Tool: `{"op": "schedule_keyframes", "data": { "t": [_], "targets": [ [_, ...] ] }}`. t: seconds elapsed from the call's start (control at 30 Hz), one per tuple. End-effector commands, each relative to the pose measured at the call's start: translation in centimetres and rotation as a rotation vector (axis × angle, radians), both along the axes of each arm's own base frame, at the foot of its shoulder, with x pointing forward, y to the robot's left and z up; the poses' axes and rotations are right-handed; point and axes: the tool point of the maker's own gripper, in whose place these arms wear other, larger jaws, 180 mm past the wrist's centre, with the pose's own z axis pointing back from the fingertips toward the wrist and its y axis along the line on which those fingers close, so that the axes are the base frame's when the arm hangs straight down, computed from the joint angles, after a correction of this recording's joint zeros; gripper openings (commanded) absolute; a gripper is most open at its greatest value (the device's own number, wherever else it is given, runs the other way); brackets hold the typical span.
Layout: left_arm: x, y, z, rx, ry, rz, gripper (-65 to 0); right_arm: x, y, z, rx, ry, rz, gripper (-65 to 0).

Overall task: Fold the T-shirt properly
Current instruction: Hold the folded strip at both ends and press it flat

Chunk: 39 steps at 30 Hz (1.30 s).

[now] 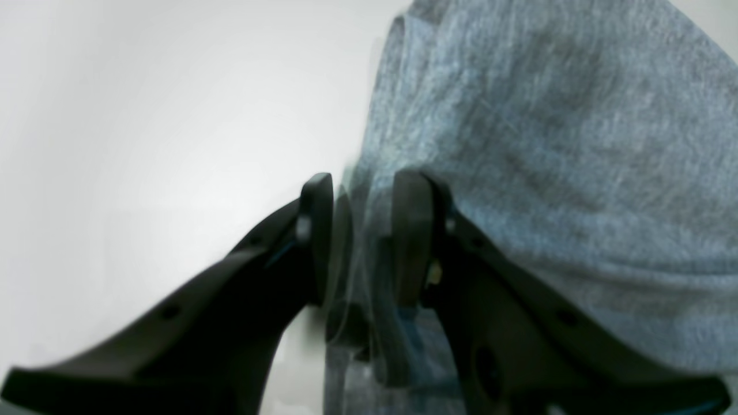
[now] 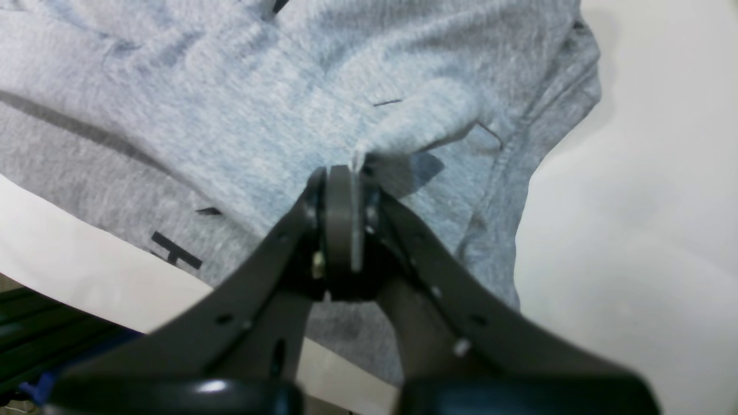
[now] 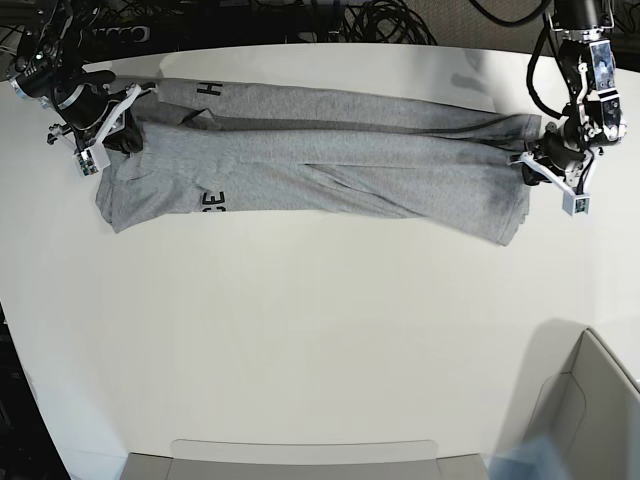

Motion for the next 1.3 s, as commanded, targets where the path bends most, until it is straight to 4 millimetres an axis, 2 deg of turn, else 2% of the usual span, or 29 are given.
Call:
{"op": "schedule_keyframes", "data": {
  "t": [0.0, 0.07, 0.2, 0.27, 0.37, 0.57, 0.63, 0.7, 0.73, 0.77, 0.87, 0.93, 1.07, 1.17, 1.27],
  "targets": [
    [0.8, 0.6, 0.9, 0.014, -0.027, -0.002, -46.3, 0.5, 0.0, 0.9, -0.009, -0.038, 0.028, -65.0],
    [0.4, 0.2, 0.3, 0.006, -0.005, -0.013, -46.2, 0.5, 0.0, 0.9, -0.009, -0.038, 0.028, -65.0],
    [-0.6, -2.7, -1.5, -0.048, 0.058, -0.082, -46.0, 0.5, 0.0, 0.9, -0.011, -0.038, 0.03, -65.0],
    [-1.0, -4.2, -2.1, -0.155, 0.075, -0.067, -46.0, 0.5, -0.2, 1.0, -0.023, -0.037, 0.037, -65.0],
    [-0.7, -6.2, -1.6, -0.337, 0.05, -0.022, -46.1, 0.4, -0.1, 0.9, -0.025, -0.029, 0.05, -65.0],
    [-0.8, -6.6, -1.1, -0.406, 0.068, -0.018, -46.4, 0.3, -0.2, 0.9, -0.032, -0.026, 0.055, -65.0],
    [-0.8, -6.8, -1.0, -0.403, 0.059, -0.056, -49.2, 0.3, -0.2, 0.9, -0.032, -0.026, 0.055, -65.0],
    [-1.2, -7.1, -1.4, -0.416, 0.052, -0.112, -57.6, 0.3, -0.2, 0.9, -0.03, -0.026, 0.054, -65.0],
    [-1.5, -7.0, -1.8, -0.421, 0.057, -0.125, -63.5, 0.3, -0.2, 0.9, -0.03, -0.026, 0.054, -65.0],
    [-1.8, -6.8, -2.3, -0.428, 0.062, -0.122, -65.0, 0.3, -0.2, 0.9, -0.03, -0.026, 0.054, -65.0],
    [-1.6, -6.2, -3.2, -0.452, 0.055, -0.161, -65.0, 0.4, -0.2, 0.9, -0.032, -0.027, 0.055, -65.0],
    [-0.9, -4.9, -2.5, -0.451, 0.006, -0.15, -65.0, 0.5, -0.3, 1.0, -0.035, -0.029, 0.055, -65.0],
    [-0.2, -1.0, -0.8, -0.43, -0.075, -0.039, -65.0, 0.6, -0.3, 1.1, -0.035, -0.032, 0.055, -65.0],
    [-0.3, 1.3, -0.1, -0.367, -0.061, -0.028, -65.0, 0.6, -0.3, 1.1, -0.035, -0.032, 0.055, -65.0],
    [-0.3, 1.9, -0.1, -0.335, -0.05, -0.032, -65.0, 0.6, -0.2, 1.1, -0.032, -0.035, 0.053, -65.0]
  ]
}}
